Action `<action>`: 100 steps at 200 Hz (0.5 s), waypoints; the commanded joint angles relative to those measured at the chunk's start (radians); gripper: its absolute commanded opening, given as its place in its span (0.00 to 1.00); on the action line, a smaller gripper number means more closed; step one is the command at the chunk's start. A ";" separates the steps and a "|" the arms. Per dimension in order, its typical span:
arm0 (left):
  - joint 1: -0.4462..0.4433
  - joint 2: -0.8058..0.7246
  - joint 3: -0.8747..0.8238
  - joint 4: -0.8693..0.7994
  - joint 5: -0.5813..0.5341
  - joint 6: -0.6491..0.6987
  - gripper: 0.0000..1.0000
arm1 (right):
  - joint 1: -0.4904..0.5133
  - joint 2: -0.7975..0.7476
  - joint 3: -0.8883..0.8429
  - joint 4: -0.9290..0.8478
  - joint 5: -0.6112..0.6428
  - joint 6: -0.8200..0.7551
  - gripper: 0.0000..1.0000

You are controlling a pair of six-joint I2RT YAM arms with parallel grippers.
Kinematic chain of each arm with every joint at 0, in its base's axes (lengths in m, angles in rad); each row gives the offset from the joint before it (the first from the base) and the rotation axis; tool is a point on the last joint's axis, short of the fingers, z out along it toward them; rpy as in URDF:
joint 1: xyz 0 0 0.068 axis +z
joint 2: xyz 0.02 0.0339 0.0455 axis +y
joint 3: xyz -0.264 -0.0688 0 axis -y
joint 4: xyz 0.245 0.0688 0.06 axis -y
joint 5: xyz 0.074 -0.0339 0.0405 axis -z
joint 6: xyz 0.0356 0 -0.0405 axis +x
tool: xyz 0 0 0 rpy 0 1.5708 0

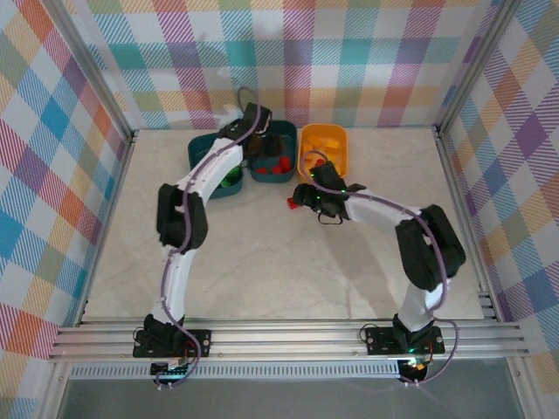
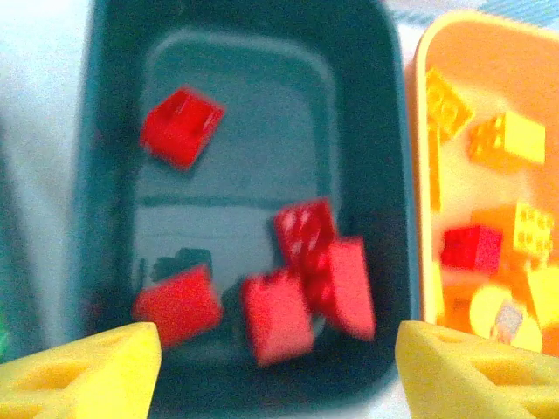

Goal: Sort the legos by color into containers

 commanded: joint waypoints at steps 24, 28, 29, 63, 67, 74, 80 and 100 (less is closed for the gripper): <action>0.043 -0.547 -0.694 0.392 -0.016 -0.187 0.83 | 0.053 0.197 0.183 -0.115 0.080 0.092 0.82; 0.045 -0.583 -0.742 0.406 -0.018 -0.195 0.83 | 0.054 0.210 0.193 -0.102 0.068 0.089 0.81; 0.046 -0.591 -0.753 0.409 -0.018 -0.197 0.83 | 0.054 0.214 0.194 -0.099 0.066 0.087 0.81; 0.062 -0.776 -1.018 0.413 -0.021 -0.225 0.85 | 0.063 0.322 0.318 -0.079 0.016 0.052 0.78; 0.064 -0.789 -1.039 0.407 -0.021 -0.227 0.85 | 0.063 0.335 0.331 -0.077 0.016 0.046 0.78; 0.066 -0.812 -1.072 0.399 -0.021 -0.232 0.85 | 0.065 0.354 0.356 -0.078 0.017 0.035 0.78; 0.069 -0.824 -1.097 0.398 -0.013 -0.236 0.85 | 0.065 0.374 0.380 -0.078 0.014 0.021 0.78; 0.072 -0.855 -1.162 0.405 0.025 -0.246 0.85 | 0.069 0.447 0.489 -0.114 0.006 -0.044 0.76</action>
